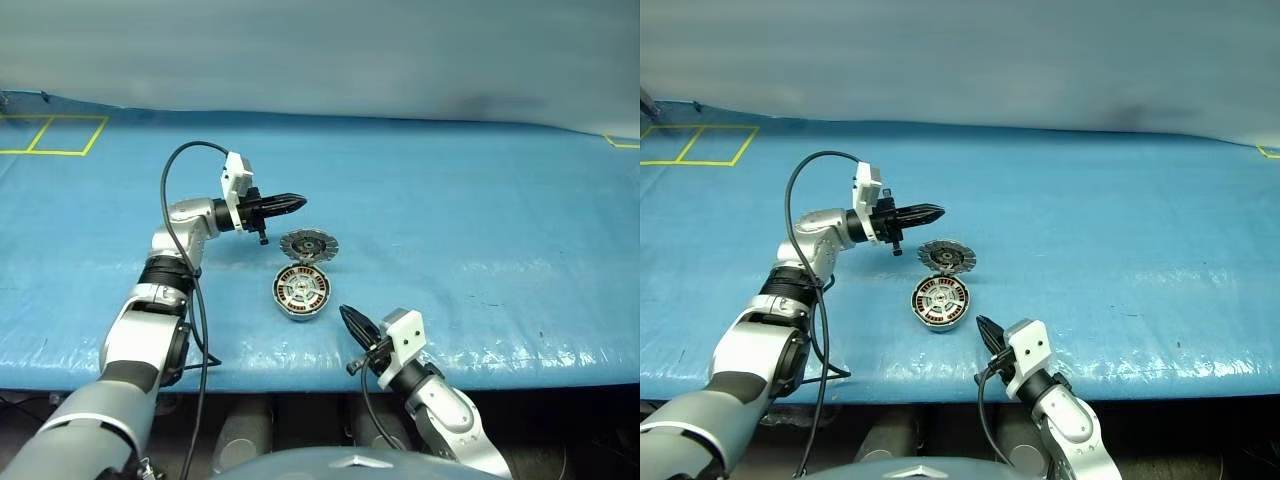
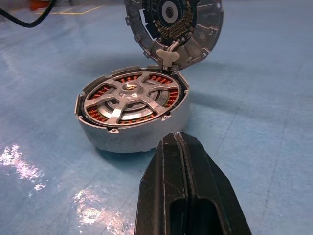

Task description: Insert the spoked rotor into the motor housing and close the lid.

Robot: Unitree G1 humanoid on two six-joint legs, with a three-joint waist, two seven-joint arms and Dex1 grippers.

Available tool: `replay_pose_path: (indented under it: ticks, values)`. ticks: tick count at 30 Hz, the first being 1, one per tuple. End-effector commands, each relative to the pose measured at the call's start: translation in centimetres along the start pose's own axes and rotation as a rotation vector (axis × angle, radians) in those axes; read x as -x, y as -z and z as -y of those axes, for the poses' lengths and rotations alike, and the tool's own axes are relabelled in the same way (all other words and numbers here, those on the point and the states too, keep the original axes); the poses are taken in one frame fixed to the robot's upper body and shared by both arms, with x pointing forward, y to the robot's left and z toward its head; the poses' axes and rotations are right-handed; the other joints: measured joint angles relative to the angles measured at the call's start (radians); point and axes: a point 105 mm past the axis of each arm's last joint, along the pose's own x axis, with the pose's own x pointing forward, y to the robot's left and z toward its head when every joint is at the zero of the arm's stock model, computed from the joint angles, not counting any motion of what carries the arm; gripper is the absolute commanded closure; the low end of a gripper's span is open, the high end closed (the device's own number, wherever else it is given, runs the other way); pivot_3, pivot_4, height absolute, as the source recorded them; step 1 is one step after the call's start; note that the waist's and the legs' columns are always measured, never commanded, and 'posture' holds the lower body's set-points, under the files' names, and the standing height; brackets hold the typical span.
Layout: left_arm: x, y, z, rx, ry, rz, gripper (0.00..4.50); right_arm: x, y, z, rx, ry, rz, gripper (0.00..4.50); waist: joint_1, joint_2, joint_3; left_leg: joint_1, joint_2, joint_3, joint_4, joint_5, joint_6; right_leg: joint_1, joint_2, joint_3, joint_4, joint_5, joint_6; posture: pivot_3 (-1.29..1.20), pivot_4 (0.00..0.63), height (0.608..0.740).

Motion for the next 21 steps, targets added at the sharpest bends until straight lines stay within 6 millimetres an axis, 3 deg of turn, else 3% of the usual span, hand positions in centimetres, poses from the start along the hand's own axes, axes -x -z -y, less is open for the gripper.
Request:
replay_pose_path:
  ticks: [1,9,21]
  values:
    - [-0.7,-0.3,0.2,-0.01,0.058,-0.031,4.45,0.1,-0.8,-0.3,0.014,0.008,0.044,4.5,-0.001,0.0,0.0,0.0,0.0,0.0,0.0,0.0,0.0,0.0,0.0,0.0,0.0,0.0,0.0,0.0,0.15,0.74]
    - [-0.8,1.1,1.5,0.051,0.211,-0.173,4.45,0.1,-0.3,0.0,0.027,0.037,0.014,4.5,-0.003,0.0,0.0,0.0,0.0,0.0,0.001,0.0,0.0,0.0,0.0,0.0,0.0,0.0,0.0,0.0,0.15,0.74]
    - [-1.3,3.1,3.8,-0.047,0.417,-0.417,4.45,0.2,0.1,-0.1,0.007,0.031,-0.015,4.5,-0.004,0.0,0.0,0.0,0.0,-0.001,0.001,0.0,0.0,0.0,0.0,0.0,0.0,0.0,0.0,0.0,0.15,0.74]
